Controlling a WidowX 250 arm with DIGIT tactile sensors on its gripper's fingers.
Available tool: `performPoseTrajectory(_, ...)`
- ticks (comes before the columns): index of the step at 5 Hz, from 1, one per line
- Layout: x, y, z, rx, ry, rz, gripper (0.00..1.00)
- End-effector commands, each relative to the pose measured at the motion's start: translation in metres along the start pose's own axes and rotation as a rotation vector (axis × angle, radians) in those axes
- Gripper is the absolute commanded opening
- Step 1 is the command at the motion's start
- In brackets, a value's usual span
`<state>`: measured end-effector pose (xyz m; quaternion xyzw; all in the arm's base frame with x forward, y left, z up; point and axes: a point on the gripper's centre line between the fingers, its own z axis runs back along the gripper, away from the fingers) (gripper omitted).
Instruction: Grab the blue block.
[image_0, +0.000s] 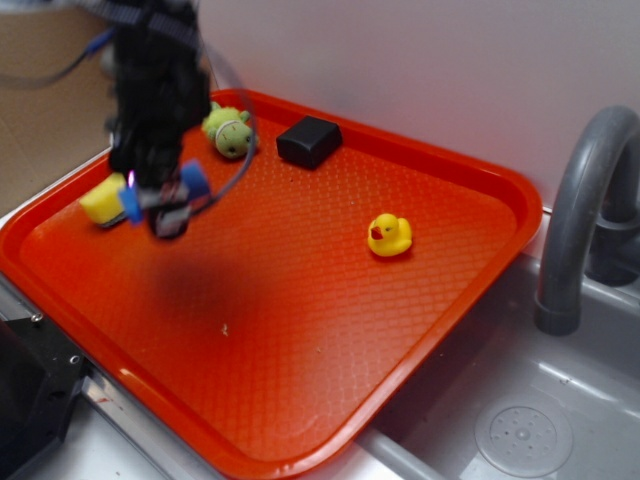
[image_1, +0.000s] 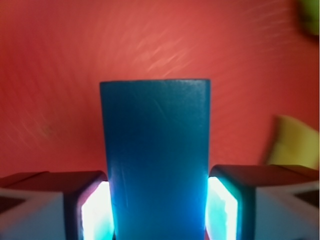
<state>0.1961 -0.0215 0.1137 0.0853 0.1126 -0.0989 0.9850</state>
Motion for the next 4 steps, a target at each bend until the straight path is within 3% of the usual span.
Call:
performPoseTrajectory(1, 0.011, 0.006, 0.056, -0.080, -0.055, 0.175, 0.00)
performPoseTrajectory(2, 0.004, 0.003, 0.061, -0.055, -0.088, 0.186, 0.00)
performPoseTrajectory(4, -0.006, 0.006, 0.068, -0.072, -0.140, 0.177, 0.00)
